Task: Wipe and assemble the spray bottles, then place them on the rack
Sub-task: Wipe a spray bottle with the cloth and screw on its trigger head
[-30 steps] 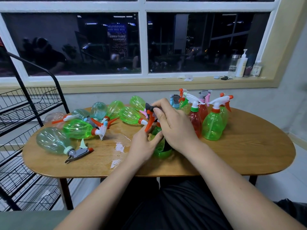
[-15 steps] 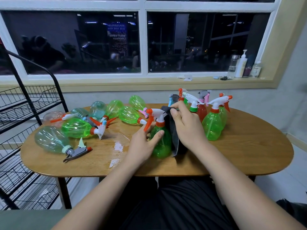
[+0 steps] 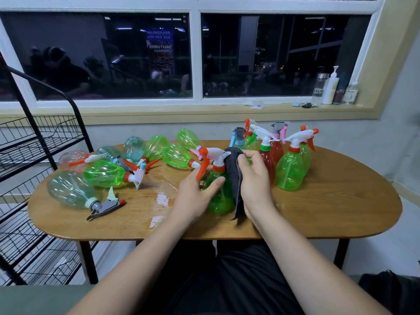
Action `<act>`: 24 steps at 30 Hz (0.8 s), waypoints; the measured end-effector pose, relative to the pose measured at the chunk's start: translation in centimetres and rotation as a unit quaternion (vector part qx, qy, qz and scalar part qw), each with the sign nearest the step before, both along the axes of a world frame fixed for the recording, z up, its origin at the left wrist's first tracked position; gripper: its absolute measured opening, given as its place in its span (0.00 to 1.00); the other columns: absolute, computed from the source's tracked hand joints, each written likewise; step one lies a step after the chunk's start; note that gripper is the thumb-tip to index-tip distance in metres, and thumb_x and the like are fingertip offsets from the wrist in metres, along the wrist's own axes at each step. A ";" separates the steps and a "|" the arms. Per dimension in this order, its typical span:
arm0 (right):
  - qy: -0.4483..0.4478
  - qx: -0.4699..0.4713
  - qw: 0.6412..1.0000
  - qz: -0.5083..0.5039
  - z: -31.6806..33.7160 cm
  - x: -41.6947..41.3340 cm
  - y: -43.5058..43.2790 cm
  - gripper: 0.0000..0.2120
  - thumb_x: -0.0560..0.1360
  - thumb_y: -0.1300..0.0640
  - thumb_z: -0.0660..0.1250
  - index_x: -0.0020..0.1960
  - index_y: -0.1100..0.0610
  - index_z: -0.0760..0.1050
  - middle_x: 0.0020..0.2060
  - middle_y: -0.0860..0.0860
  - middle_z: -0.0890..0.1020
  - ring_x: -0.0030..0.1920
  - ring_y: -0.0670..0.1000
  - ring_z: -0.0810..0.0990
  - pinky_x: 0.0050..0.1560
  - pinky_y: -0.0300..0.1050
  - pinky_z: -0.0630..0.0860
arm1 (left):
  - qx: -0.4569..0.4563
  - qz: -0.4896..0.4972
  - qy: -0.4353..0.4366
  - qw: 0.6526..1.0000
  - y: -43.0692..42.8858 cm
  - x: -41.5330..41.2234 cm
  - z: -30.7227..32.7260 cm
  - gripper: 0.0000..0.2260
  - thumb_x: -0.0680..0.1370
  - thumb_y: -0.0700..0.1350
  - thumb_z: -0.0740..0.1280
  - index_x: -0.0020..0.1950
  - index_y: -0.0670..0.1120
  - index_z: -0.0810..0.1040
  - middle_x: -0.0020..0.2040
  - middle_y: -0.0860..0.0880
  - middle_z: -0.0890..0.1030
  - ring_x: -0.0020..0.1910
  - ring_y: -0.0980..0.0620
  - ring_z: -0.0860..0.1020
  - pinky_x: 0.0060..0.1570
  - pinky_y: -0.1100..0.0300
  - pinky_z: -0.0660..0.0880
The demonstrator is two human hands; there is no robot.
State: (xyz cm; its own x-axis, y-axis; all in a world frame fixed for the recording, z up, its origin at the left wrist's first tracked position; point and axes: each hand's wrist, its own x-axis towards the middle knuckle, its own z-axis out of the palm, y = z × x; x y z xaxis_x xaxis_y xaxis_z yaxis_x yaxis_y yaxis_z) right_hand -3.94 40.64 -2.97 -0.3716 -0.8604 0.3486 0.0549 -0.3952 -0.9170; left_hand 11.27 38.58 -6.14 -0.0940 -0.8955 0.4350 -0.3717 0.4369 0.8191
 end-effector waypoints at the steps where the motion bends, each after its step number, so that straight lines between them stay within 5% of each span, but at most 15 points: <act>1: 0.048 -0.008 0.999 -0.017 -0.2 0.0 0.2 0.06 0.83 0.46 0.63 0.54 0.43 0.78 0.51 0.51 0.86 0.54 0.56 0.84 0.58 0.60 0.79 | 0.002 0.001 -0.001 1.000 -0.1 0.1 -0.1 0.22 0.78 0.60 0.74 0.70 0.55 0.79 0.62 0.64 0.82 0.61 0.62 0.80 0.63 0.50 0.79; 7: 0.212 -0.058 0.972 -0.077 -0.3 -0.1 0.8 0.04 0.87 0.52 0.61 0.56 0.46 0.75 0.46 0.46 0.84 0.49 0.49 0.82 0.51 0.52 0.77 | 0.002 0.011 0.004 1.000 -0.3 0.1 -0.3 0.17 0.77 0.60 0.75 0.64 0.57 0.81 0.59 0.64 0.83 0.59 0.65 0.80 0.63 0.50 0.79; 10: 0.044 -0.014 0.999 -0.026 0.5 -0.1 -0.1 0.06 0.84 0.52 0.64 0.54 0.45 0.79 0.50 0.52 0.86 0.53 0.57 0.85 0.56 0.56 0.80 | -0.005 0.010 -0.003 1.000 -0.3 0.0 -0.1 0.23 0.76 0.64 0.74 0.68 0.56 0.80 0.60 0.64 0.84 0.61 0.64 0.80 0.64 0.50 0.79; 13: -0.150 0.043 0.987 0.038 1.0 -0.8 -0.6 0.07 0.86 0.59 0.64 0.55 0.55 0.80 0.51 0.59 0.87 0.51 0.57 0.84 0.53 0.54 0.80 | -0.013 0.005 -0.024 1.000 -0.2 0.1 0.2 0.25 0.77 0.64 0.73 0.72 0.58 0.78 0.61 0.66 0.82 0.62 0.64 0.79 0.64 0.52 0.78; 17: -0.187 0.051 0.981 0.018 1.3 -1.8 -0.4 0.07 0.87 0.60 0.63 0.58 0.61 0.79 0.54 0.64 0.85 0.53 0.57 0.83 0.58 0.55 0.79 | -0.041 0.011 -0.042 0.998 -0.3 0.3 0.9 0.11 0.77 0.60 0.75 0.57 0.64 0.78 0.50 0.64 0.82 0.52 0.64 0.79 0.51 0.63 0.74; 19: -0.191 0.059 0.980 0.015 1.3 -2.0 -0.3 0.07 0.87 0.59 0.63 0.59 0.60 0.78 0.55 0.63 0.85 0.54 0.56 0.83 0.59 0.56 0.79 | -0.060 0.008 -0.051 0.997 -0.4 0.3 1.2 0.14 0.75 0.63 0.75 0.54 0.60 0.77 0.49 0.58 0.78 0.49 0.62 0.77 0.47 0.68 0.70; 22: -0.184 0.079 0.980 0.011 0.6 -2.3 -0.2 0.07 0.87 0.58 0.62 0.59 0.59 0.78 0.52 0.61 0.84 0.52 0.56 0.83 0.54 0.53 0.81 | -0.051 -0.006 -0.047 0.998 -0.6 0.5 1.4 0.21 0.74 0.68 0.74 0.57 0.55 0.77 0.54 0.56 0.79 0.55 0.62 0.77 0.53 0.66 0.73; 24: -0.201 0.091 0.975 0.013 0.2 -2.5 -0.2 0.06 0.87 0.61 0.61 0.57 0.59 0.77 0.45 0.58 0.82 0.42 0.52 0.83 0.41 0.44 0.80 | -0.020 -0.034 -0.025 0.999 -0.5 0.8 1.5 0.15 0.78 0.61 0.75 0.59 0.57 0.77 0.59 0.59 0.81 0.60 0.62 0.78 0.59 0.58 0.76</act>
